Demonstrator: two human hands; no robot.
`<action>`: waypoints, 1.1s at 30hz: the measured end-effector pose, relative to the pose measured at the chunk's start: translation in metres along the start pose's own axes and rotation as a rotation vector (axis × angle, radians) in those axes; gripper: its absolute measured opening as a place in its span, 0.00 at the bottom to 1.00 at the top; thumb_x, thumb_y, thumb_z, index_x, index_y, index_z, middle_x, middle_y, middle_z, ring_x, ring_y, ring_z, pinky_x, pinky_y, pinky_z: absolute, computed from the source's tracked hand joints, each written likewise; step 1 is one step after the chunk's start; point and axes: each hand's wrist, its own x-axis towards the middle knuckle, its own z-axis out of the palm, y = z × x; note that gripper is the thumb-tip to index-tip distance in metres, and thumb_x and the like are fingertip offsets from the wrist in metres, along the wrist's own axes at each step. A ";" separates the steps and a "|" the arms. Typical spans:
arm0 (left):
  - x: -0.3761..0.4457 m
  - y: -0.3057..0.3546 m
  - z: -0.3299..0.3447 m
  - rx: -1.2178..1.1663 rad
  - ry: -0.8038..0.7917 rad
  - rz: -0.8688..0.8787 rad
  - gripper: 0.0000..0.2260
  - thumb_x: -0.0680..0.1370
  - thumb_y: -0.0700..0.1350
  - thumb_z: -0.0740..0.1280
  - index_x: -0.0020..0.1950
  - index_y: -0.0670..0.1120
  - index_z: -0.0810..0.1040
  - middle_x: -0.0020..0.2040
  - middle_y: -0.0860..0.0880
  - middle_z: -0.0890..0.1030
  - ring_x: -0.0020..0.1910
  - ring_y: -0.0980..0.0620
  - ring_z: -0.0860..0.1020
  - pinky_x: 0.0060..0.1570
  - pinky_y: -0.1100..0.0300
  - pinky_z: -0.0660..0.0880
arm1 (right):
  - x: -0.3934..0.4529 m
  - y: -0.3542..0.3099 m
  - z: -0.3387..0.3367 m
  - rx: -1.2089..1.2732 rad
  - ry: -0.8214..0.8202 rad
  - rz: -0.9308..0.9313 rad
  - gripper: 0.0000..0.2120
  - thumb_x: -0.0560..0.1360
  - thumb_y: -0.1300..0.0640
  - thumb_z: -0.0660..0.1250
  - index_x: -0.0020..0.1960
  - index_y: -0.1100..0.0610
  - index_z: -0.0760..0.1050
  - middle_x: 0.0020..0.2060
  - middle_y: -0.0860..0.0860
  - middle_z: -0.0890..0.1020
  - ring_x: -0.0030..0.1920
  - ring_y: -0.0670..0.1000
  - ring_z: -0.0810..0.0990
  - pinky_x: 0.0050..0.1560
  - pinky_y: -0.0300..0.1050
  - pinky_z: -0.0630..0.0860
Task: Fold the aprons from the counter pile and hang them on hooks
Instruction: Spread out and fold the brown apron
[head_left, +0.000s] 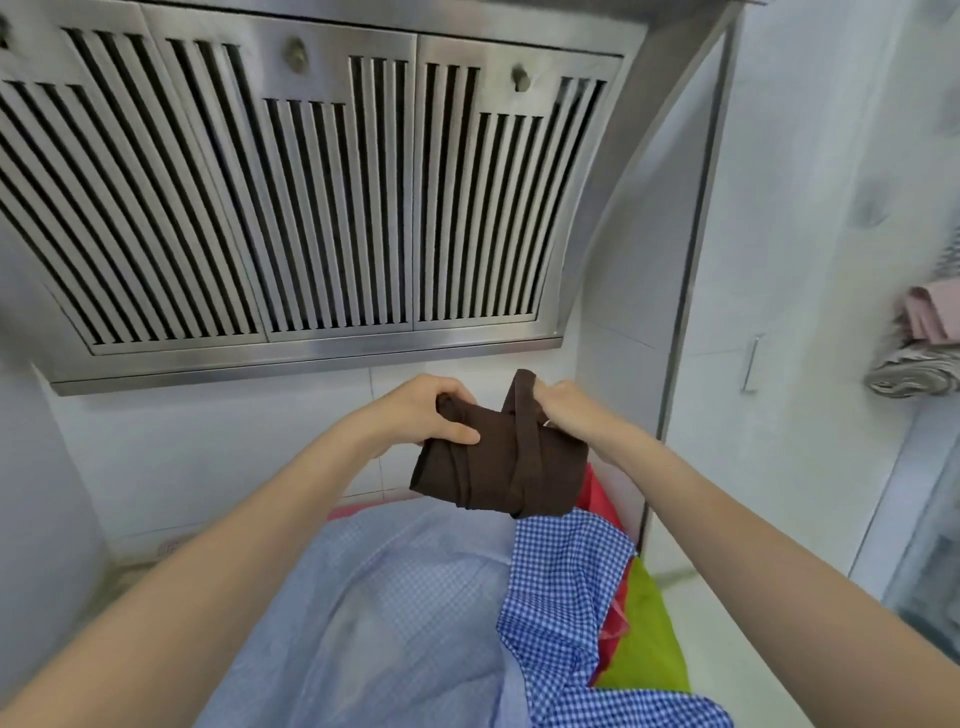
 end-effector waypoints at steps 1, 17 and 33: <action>0.006 0.006 0.009 0.008 -0.015 0.018 0.11 0.72 0.40 0.73 0.52 0.47 0.77 0.50 0.48 0.77 0.52 0.49 0.76 0.47 0.53 0.78 | -0.002 0.004 -0.008 -0.028 -0.053 -0.017 0.29 0.79 0.42 0.52 0.40 0.65 0.77 0.39 0.57 0.80 0.40 0.54 0.76 0.47 0.46 0.72; 0.157 0.203 0.225 -0.317 0.010 0.399 0.14 0.72 0.43 0.73 0.55 0.52 0.76 0.48 0.57 0.81 0.47 0.60 0.80 0.47 0.68 0.76 | -0.016 0.133 -0.306 0.406 0.474 -0.001 0.17 0.80 0.58 0.56 0.40 0.64 0.79 0.29 0.51 0.80 0.20 0.41 0.74 0.21 0.29 0.67; 0.258 0.302 0.262 -0.433 0.433 0.423 0.14 0.76 0.44 0.68 0.61 0.48 0.73 0.53 0.53 0.78 0.55 0.51 0.77 0.56 0.57 0.74 | 0.082 0.120 -0.427 -0.013 0.765 -0.141 0.07 0.72 0.61 0.64 0.35 0.60 0.75 0.32 0.58 0.77 0.36 0.55 0.76 0.40 0.47 0.74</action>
